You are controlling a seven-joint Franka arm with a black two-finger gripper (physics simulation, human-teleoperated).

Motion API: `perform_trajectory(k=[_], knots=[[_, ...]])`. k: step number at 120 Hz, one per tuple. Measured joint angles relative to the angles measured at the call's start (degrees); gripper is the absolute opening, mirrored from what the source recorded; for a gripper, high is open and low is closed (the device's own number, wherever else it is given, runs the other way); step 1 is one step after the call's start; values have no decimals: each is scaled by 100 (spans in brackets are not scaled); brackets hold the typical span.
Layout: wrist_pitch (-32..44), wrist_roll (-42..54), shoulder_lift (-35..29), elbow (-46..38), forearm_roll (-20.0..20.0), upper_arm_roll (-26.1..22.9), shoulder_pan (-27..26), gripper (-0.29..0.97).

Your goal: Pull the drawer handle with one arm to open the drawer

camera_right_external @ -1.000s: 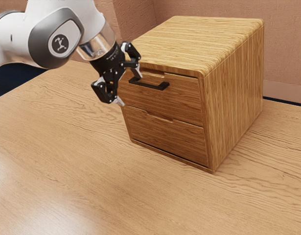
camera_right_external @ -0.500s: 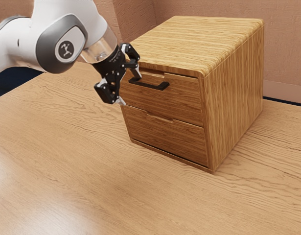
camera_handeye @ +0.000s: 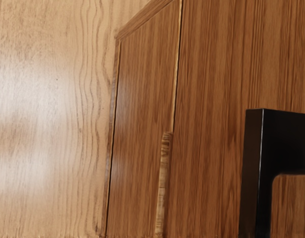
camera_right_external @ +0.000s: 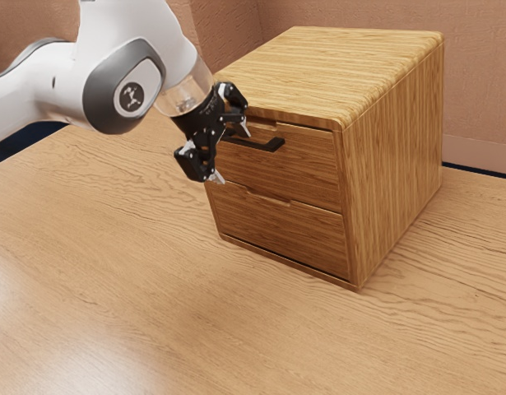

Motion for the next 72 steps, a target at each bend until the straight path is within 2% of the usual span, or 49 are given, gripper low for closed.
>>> perform_trajectory(k=[30, 72], knots=[[14, -108, -109, -280, -3, 4, -263, 68], [63, -270, -886, -1179, 101, -6, -359, 68]])
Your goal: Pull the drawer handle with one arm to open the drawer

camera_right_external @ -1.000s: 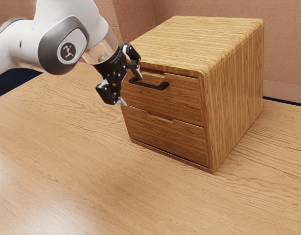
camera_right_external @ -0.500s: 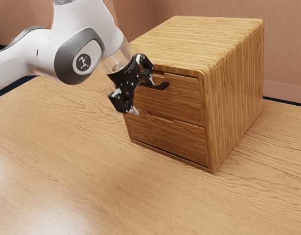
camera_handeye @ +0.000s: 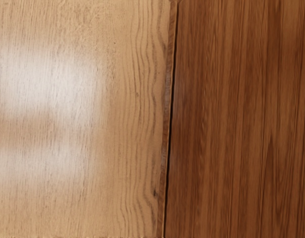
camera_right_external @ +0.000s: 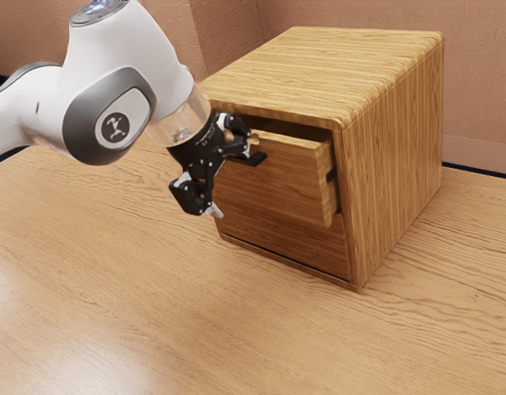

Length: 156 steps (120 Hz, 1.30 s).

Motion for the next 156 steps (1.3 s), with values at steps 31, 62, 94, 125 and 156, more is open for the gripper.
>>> perform_trajectory(k=[31, 62, 94, 125, 156], knots=[[56, -74, -664, -645, 87, 94, -11, 68], [180, -137, -1204, -1227, 206, 77, -19, 68], [165, -222, -1817, -1710, 395, 2, 76, 68], [139, -317, -2508, -2240, 490, -118, 212, 68], [-932, -376, -3118, -1508, 527, -477, 408, 68]])
